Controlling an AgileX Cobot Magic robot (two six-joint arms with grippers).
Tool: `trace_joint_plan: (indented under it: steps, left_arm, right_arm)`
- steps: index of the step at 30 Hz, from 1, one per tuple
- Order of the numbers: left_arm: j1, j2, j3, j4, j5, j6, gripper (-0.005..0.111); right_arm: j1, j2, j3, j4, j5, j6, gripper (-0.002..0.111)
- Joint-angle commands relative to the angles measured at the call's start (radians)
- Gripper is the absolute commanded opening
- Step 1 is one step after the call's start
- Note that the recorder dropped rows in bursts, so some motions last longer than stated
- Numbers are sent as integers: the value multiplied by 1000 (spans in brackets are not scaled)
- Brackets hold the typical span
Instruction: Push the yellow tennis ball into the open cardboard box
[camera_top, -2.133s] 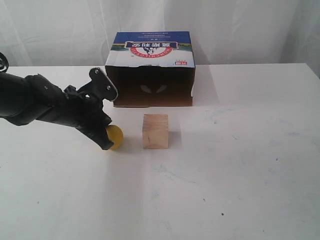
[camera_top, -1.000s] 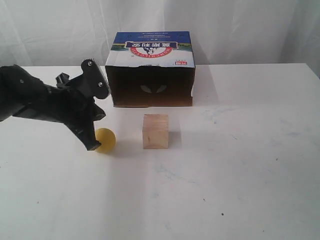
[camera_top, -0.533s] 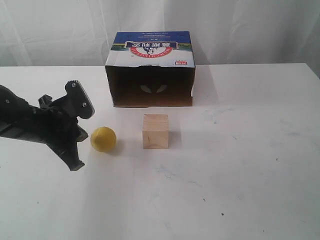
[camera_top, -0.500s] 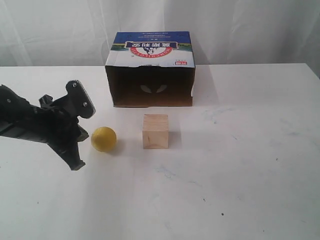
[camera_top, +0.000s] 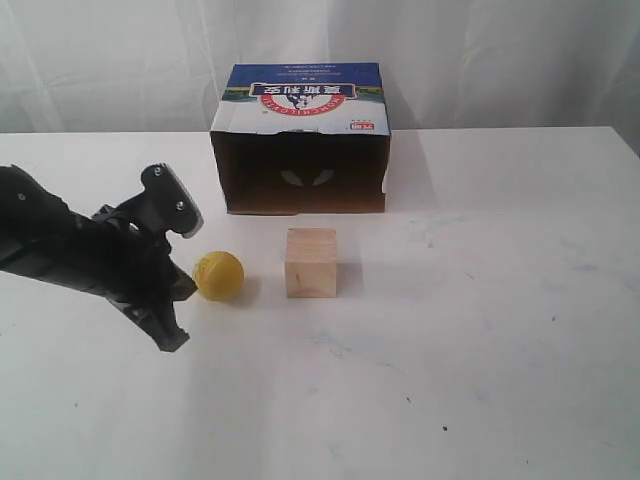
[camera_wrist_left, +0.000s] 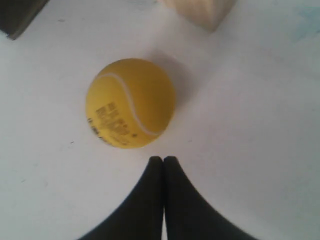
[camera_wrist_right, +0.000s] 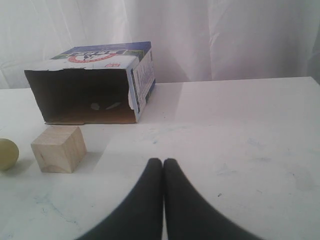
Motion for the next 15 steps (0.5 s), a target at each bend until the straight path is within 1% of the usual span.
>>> trace_joint_plan:
  steps: [1, 6, 10, 15]
  left_arm:
    - [-33, -6, 31, -14, 34, -42, 0]
    - [-33, -10, 93, -18, -7, -37, 0]
    - [-33, -31, 135, -18, -3, -33, 0]
    - [-31, -63, 190, -16, -61, 3, 0]
  right_arm:
    - [-3, -5, -4, -11, -3, -2, 0]
    - [-3, -5, -4, -11, -3, -2, 0]
    - [-3, -5, -4, -11, -3, -2, 0]
    - [-3, -5, -4, -11, -6, -2, 0]
